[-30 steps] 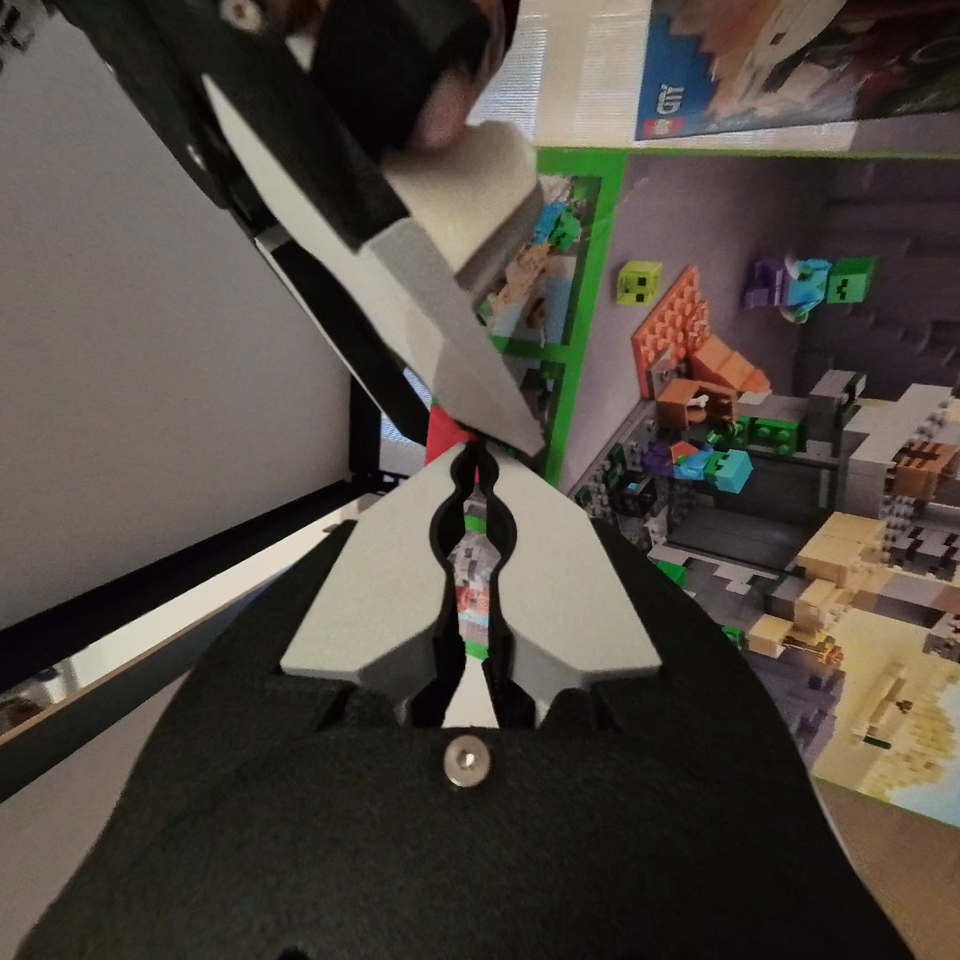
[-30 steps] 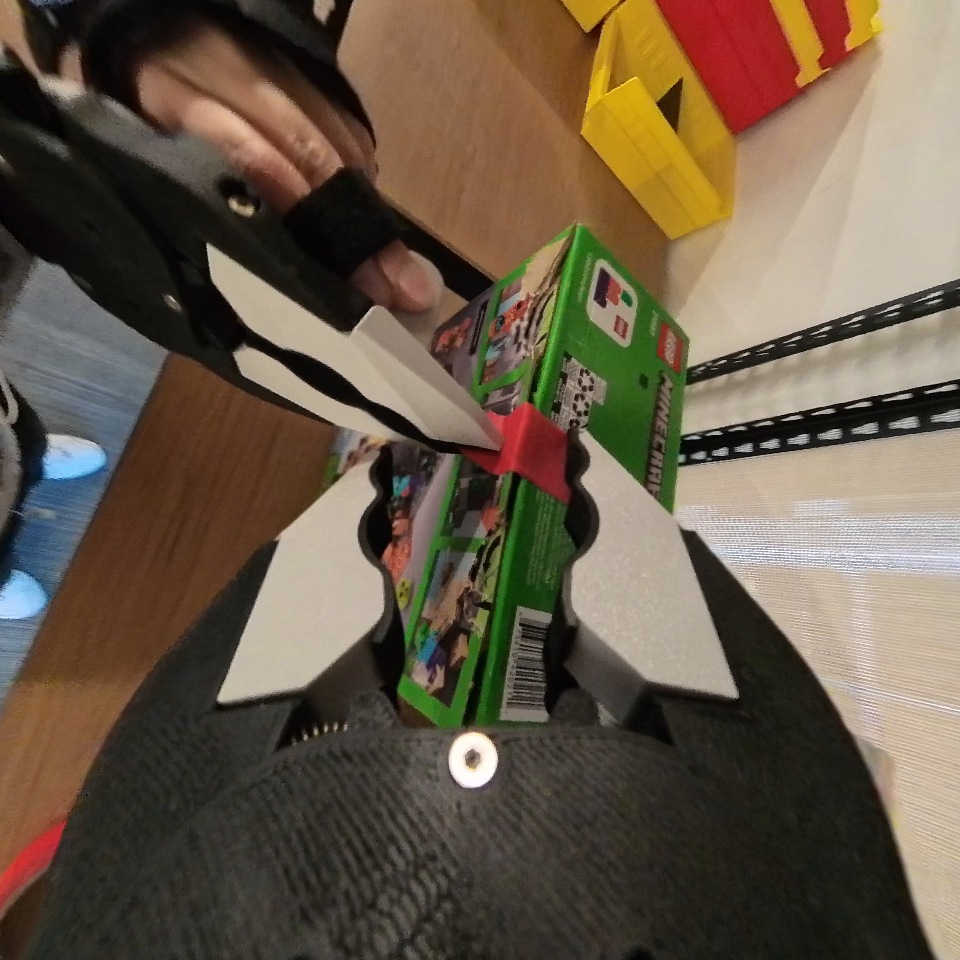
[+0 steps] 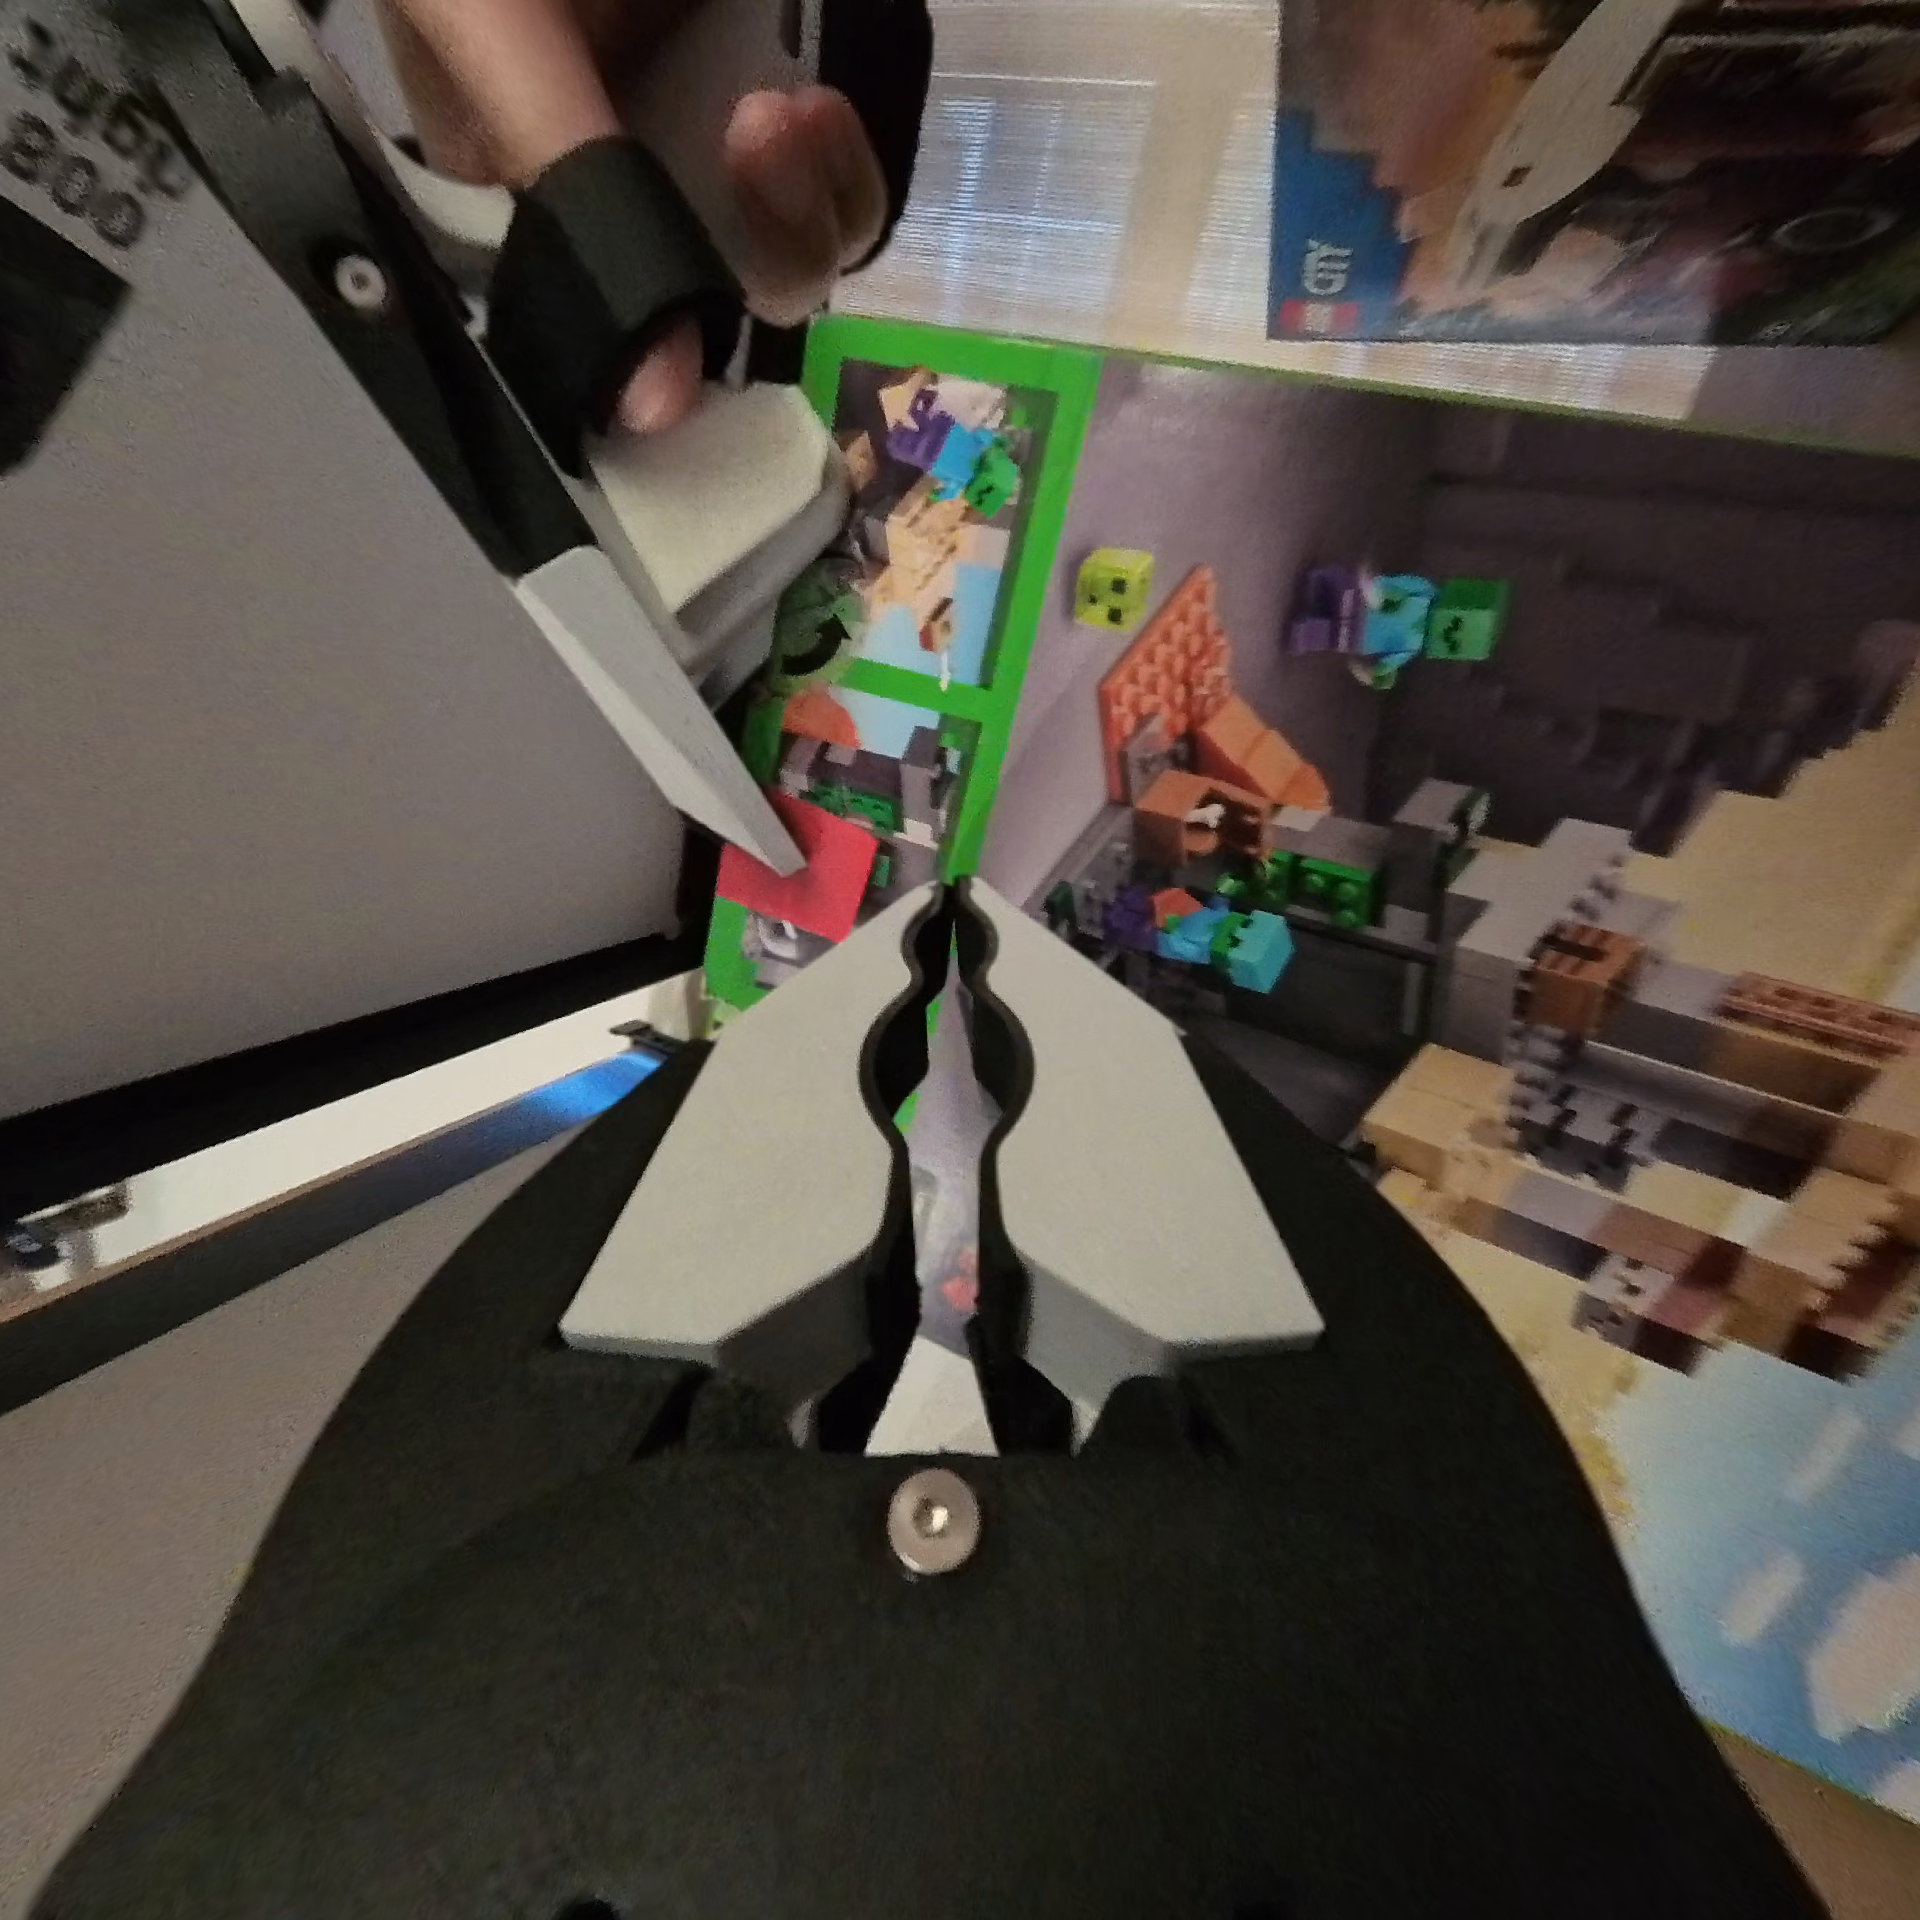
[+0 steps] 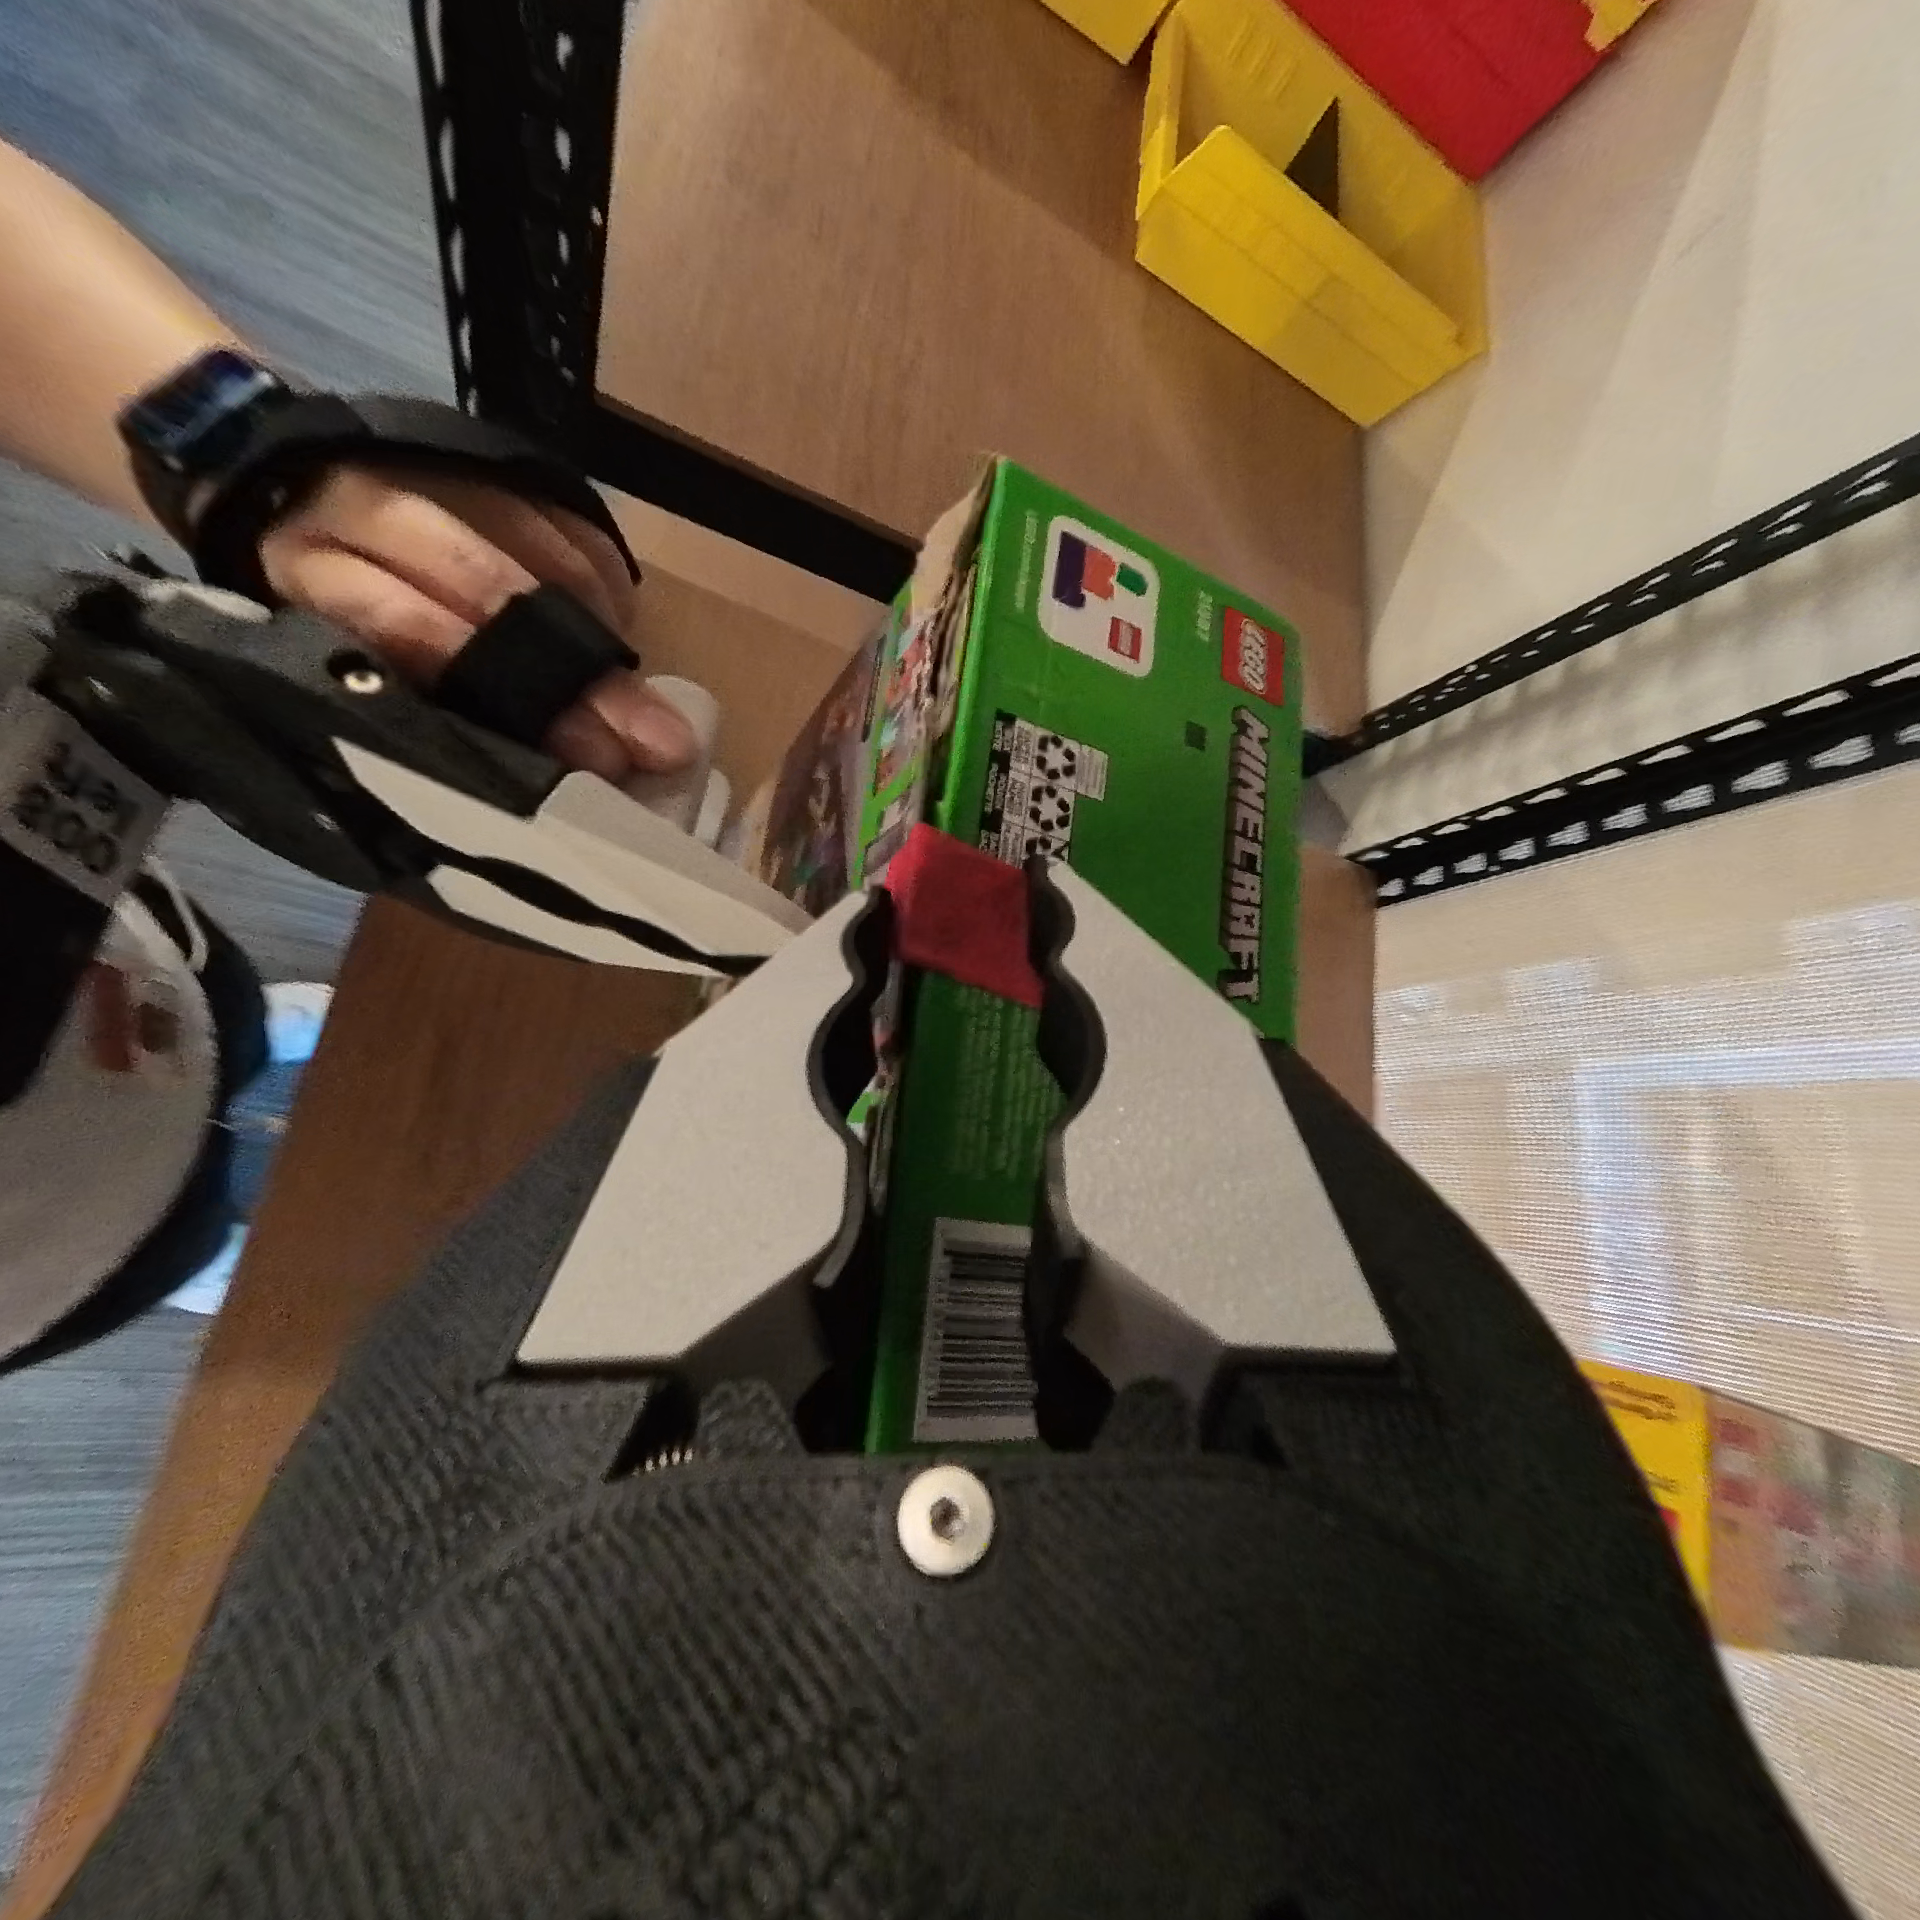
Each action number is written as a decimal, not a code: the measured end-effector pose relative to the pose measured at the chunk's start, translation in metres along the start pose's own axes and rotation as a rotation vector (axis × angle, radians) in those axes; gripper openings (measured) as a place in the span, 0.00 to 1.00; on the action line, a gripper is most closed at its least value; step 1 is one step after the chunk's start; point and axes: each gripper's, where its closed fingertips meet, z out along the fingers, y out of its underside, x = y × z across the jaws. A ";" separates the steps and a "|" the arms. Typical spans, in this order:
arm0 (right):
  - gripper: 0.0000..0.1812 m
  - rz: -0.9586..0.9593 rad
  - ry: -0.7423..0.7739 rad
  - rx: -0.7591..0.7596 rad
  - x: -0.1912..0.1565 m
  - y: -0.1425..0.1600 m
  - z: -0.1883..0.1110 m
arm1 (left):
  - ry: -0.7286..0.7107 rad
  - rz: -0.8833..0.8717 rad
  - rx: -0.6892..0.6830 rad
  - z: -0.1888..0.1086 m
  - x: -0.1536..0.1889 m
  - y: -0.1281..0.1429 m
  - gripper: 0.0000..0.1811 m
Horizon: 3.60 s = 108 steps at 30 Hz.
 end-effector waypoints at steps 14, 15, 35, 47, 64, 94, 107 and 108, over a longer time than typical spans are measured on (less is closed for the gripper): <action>0.20 -0.246 0.184 -0.037 -0.003 0.005 0.003 | 0.169 -0.456 0.065 -0.009 -0.061 0.011 0.14; 0.21 -0.244 0.183 -0.027 -0.004 0.005 0.004 | 0.206 -0.464 0.065 -0.005 -0.058 0.010 0.16; 0.20 -0.200 0.190 0.024 -0.004 0.004 0.003 | 0.481 -0.460 0.064 0.017 -0.031 0.009 0.15; 0.13 -0.152 0.185 0.079 0.000 0.003 0.000 | 0.495 -0.502 0.080 0.019 -0.034 0.010 0.12; 0.13 -0.135 0.172 0.118 -0.001 0.001 -0.004 | 0.514 -0.537 0.083 0.018 -0.036 0.011 0.11; 0.13 0.228 0.113 0.230 -0.001 -0.009 -0.028 | 0.634 -0.651 0.117 0.018 -0.043 0.005 0.00; 0.00 0.885 -0.328 0.031 -0.002 -0.016 -0.026 | 0.612 -0.725 0.125 0.017 -0.050 0.009 0.02; 0.00 0.885 -0.358 -0.002 -0.005 -0.017 -0.024 | 0.612 -0.732 0.121 0.016 -0.051 0.011 0.03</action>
